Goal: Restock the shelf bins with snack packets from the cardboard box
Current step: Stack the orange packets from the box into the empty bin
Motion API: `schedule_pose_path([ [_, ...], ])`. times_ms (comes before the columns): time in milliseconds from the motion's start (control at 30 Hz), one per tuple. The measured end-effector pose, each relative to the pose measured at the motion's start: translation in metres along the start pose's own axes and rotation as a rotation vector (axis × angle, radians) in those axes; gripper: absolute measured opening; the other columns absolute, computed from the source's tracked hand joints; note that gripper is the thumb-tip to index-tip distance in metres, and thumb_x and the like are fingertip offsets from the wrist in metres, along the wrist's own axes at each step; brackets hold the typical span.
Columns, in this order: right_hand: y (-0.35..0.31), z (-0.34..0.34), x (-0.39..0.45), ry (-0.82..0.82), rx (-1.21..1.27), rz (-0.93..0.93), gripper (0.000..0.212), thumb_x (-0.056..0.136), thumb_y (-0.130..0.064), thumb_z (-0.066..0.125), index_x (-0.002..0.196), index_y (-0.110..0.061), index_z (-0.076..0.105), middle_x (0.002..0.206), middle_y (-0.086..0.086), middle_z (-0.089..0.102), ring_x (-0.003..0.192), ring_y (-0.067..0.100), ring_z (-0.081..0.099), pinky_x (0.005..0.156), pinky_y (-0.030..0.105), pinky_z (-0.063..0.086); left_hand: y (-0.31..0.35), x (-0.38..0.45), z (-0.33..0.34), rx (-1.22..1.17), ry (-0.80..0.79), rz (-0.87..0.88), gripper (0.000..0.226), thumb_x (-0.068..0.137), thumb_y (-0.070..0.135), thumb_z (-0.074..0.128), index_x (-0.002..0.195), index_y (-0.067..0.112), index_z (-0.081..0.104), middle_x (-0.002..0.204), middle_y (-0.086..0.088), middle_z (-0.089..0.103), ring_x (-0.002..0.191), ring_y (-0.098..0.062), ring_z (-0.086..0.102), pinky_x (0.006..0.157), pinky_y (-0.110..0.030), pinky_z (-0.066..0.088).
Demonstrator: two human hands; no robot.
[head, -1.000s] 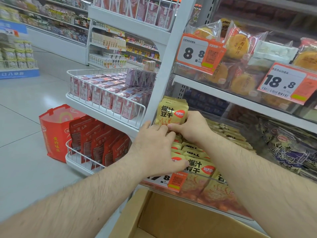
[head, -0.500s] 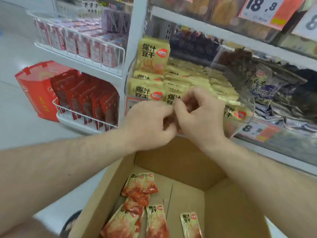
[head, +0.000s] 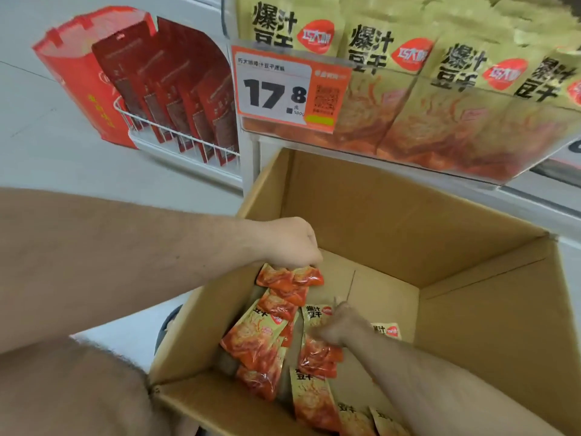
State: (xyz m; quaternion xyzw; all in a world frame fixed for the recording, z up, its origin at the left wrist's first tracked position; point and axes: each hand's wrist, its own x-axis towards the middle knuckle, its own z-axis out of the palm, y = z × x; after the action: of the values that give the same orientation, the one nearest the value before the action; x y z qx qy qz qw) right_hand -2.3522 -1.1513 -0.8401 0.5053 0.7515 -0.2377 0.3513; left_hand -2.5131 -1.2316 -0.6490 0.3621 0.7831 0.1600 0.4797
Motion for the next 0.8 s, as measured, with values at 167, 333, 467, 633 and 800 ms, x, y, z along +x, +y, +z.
schedule_pose_path([
  [167,-0.004,0.023,0.009,0.110,0.023,0.010,0.104,0.067,-0.058,0.077,0.143,-0.008,0.029,0.123,0.002,0.061,0.109,0.022,0.063,0.079,0.028,0.054,-0.007,0.008,0.010,-0.055,-0.062,-0.083,0.008,0.088,0.014,0.059,0.095,0.016,0.060,0.079,-0.009,0.048,0.072,-0.022,0.042,0.058,-0.029,0.034],
  [333,0.004,-0.010,-0.016,0.087,0.416,0.017,0.094,0.049,-0.067,0.069,0.120,-0.010,0.046,0.105,0.006,0.067,0.092,0.025,0.066,0.077,0.037,0.059,-0.008,0.010,0.018,-0.154,-0.059,-0.204,0.022,0.089,0.023,0.064,0.107,0.010,0.064,0.084,-0.006,0.054,0.080,-0.021,0.053,0.068,-0.028,0.048],
  [467,-0.002,-0.048,-0.072,-0.004,0.988,-0.161,0.108,0.058,-0.051,0.073,0.148,-0.012,0.027,0.104,0.009,0.068,0.093,0.024,0.068,0.067,0.037,0.061,-0.003,0.006,0.024,-0.357,-0.110,-0.284,0.046,0.089,0.042,0.067,0.125,0.016,0.056,0.114,-0.006,0.055,0.115,-0.029,0.056,0.083,-0.043,0.050],
  [633,-0.014,-0.087,-0.123,0.020,1.022,-0.430,0.069,0.069,-0.048,0.074,0.125,-0.017,0.049,0.100,0.004,0.068,0.078,0.017,0.067,0.060,0.032,0.053,0.003,0.007,0.025,-0.543,0.092,-0.154,0.025,0.085,0.015,0.070,0.108,0.008,0.065,0.098,-0.008,0.070,0.085,-0.022,0.068,0.062,-0.033,0.058],
  [800,0.034,-0.098,-0.050,0.310,0.885,-0.063,0.059,0.074,-0.054,0.066,0.117,-0.015,0.058,0.104,0.009,0.068,0.085,0.026,0.068,0.074,0.038,0.052,0.000,0.008,0.013,-0.561,0.174,-0.113,0.023,0.088,0.003,0.067,0.111,0.007,0.062,0.104,-0.011,0.072,0.093,-0.026,0.070,0.076,-0.036,0.058],
])
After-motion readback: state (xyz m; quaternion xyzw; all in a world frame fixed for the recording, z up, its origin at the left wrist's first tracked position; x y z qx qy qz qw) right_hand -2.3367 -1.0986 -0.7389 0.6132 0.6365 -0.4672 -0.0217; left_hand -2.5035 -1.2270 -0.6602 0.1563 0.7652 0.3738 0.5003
